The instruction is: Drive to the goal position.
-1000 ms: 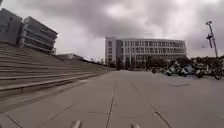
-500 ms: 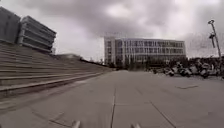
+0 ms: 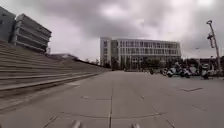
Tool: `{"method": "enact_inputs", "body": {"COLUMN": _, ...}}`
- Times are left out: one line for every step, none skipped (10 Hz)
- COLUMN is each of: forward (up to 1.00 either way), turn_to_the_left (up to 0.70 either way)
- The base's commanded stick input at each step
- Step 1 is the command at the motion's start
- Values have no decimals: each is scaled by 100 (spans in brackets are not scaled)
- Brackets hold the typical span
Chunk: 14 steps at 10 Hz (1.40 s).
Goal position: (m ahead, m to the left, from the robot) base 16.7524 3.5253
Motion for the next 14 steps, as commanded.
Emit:
{"method": "enact_inputs", "body": {"forward": 85, "turn_to_the_left": 0}}
{"method": "enact_inputs", "body": {"forward": 85, "turn_to_the_left": 0}}
{"method": "enact_inputs", "body": {"forward": 85, "turn_to_the_left": 0}}
{"method": "enact_inputs", "body": {"forward": 85, "turn_to_the_left": 0}}
{"method": "enact_inputs", "body": {"forward": 85, "turn_to_the_left": 0}}
{"method": "enact_inputs", "body": {"forward": 85, "turn_to_the_left": 0}}
{"method": "enact_inputs", "body": {"forward": 85, "turn_to_the_left": 0}}
{"method": "enact_inputs", "body": {"forward": 85, "turn_to_the_left": 0}}
{"method": "enact_inputs", "body": {"forward": 85, "turn_to_the_left": 0}}
{"method": "enact_inputs", "body": {"forward": 85, "turn_to_the_left": 0}}
{"method": "enact_inputs", "body": {"forward": 85, "turn_to_the_left": 0}}
{"method": "enact_inputs", "body": {"forward": 85, "turn_to_the_left": 0}}
{"method": "enact_inputs", "body": {"forward": 85, "turn_to_the_left": 0}}
{"method": "enact_inputs", "body": {"forward": 85, "turn_to_the_left": 0}}
